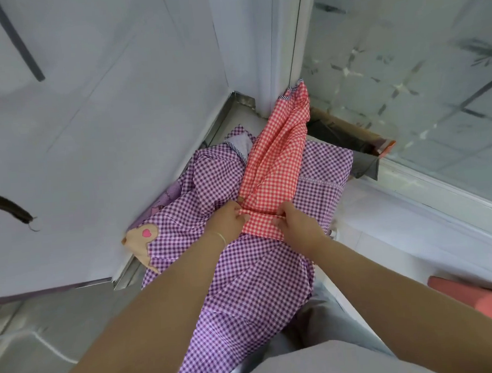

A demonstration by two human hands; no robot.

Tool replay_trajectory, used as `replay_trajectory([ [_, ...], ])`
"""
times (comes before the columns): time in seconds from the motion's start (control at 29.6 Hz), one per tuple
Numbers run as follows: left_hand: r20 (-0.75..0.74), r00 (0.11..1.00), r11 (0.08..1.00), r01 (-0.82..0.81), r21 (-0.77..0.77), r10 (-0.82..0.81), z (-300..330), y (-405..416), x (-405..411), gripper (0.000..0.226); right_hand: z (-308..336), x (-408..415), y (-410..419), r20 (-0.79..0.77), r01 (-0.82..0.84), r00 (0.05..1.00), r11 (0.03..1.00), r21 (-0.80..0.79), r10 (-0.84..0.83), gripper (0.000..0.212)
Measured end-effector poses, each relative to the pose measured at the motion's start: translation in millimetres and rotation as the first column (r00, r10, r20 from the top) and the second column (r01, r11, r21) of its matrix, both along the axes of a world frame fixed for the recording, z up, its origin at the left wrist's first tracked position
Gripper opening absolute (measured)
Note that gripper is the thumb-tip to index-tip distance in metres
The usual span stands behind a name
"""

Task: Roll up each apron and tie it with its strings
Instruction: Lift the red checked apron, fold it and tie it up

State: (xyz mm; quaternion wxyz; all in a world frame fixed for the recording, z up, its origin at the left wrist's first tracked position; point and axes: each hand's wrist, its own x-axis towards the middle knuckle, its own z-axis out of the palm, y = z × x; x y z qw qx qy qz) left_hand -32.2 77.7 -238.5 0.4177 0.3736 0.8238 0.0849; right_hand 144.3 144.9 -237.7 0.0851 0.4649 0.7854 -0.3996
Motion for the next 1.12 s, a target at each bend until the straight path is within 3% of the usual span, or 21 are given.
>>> replay_trajectory([
  [0.03, -0.009, 1.000, 0.999, -0.023, -0.036, 0.023, 0.5, 4.8, 0.1, 0.028, -2.4, 0.0, -1.5, -0.016, -0.031, 0.999, 0.990, 0.139, 0.033, 0.021],
  [0.1, -0.032, 0.999, 0.993, -0.044, -0.106, 0.041, 2.4, 13.4, -0.7, 0.028, -5.6, 1.8, -10.5, -0.017, -0.135, 0.986, 0.860, 0.491, 0.165, 0.020],
  [0.17, -0.046, 0.997, 0.989, -0.067, -0.135, 0.061, 3.9, 19.2, -0.5, 0.035, -7.7, 4.1, -25.6, -0.024, -0.203, 0.956, 0.722, 0.661, 0.291, 0.029],
  [0.3, -0.023, 0.997, 0.982, -0.075, -0.175, 0.072, 3.5, 25.8, -0.4, 0.038, -22.2, 18.1, -50.1, 0.093, -0.336, 0.925, 0.676, 0.656, 0.369, 0.049],
  [0.44, 0.117, 0.971, 0.954, -0.173, -0.245, 0.207, 0.1, 35.8, -4.4, 0.063, -24.6, 7.4, -25.6, 0.103, -0.318, 0.938, 0.707, 0.632, 0.330, 0.044],
  [0.51, 0.107, 0.960, 0.941, -0.224, -0.253, 0.258, 2.1, 35.3, -0.1, 0.065, -17.8, 1.1, -11.2, 0.074, -0.316, 0.935, 0.715, 0.624, 0.348, 0.037],
  [0.57, -0.075, 0.986, 0.979, -0.158, -0.129, 0.149, 9.3, 26.4, 8.7, 0.054, -12.3, 3.7, -4.6, 0.026, -0.314, 0.924, 0.718, 0.621, 0.382, 0.033],
  [0.61, -0.269, 0.962, 0.999, -0.039, 0.035, 0.047, 11.1, 15.8, 13.4, 0.047, -9.7, 5.0, -4.3, 0.013, -0.318, 0.921, 0.730, 0.605, 0.390, 0.035],
  [0.64, -0.455, 0.889, 0.964, 0.161, 0.213, -0.048, 15.1, 9.2, 21.7, 0.041, -8.8, 8.8, -1.7, 0.009, -0.320, 0.922, 0.747, 0.583, 0.387, 0.036],
  [0.68, -0.544, 0.826, 0.873, 0.367, 0.320, -0.148, 20.0, 2.9, 29.1, 0.038, -8.3, 11.6, -1.4, 0.008, -0.320, 0.924, 0.761, 0.564, 0.383, 0.036],
  [0.74, -0.436, 0.774, 0.741, 0.604, 0.292, -0.459, 23.1, -5.5, 38.2, 0.054, -10.5, 18.4, -0.4, 0.010, -0.347, 0.914, 0.766, 0.541, 0.406, 0.035],
  [0.81, -0.223, 0.756, 0.745, 0.651, 0.149, -0.616, 18.7, -10.6, 44.8, 0.073, -13.4, 30.7, -0.3, 0.025, -0.403, 0.891, 0.764, 0.504, 0.454, 0.040],
  [0.84, -0.202, 0.753, 0.740, 0.656, 0.147, -0.627, 16.3, -13.9, 45.9, 0.073, -14.6, 37.0, -1.9, 0.019, -0.415, 0.883, 0.763, 0.496, 0.468, 0.040],
  [0.91, -0.206, 0.782, 0.753, 0.623, 0.214, -0.588, 11.3, -19.3, 52.1, 0.063, -10.4, 51.7, -0.1, -0.016, -0.426, 0.873, 0.777, 0.464, 0.488, 0.034],
  [1.01, -0.027, 0.868, 0.848, 0.490, 0.205, -0.495, 8.8, -26.2, 59.9, 0.053, 1.0, 58.9, 8.6, -0.040, -0.491, 0.847, 0.808, 0.326, 0.531, 0.033],
  [1.12, 0.255, 0.952, 0.970, 0.113, 0.215, -0.167, 4.7, -22.6, 61.5, 0.041, -1.2, 52.5, 22.8, -0.064, -0.465, 0.880, 0.881, 0.082, 0.471, 0.040],
])
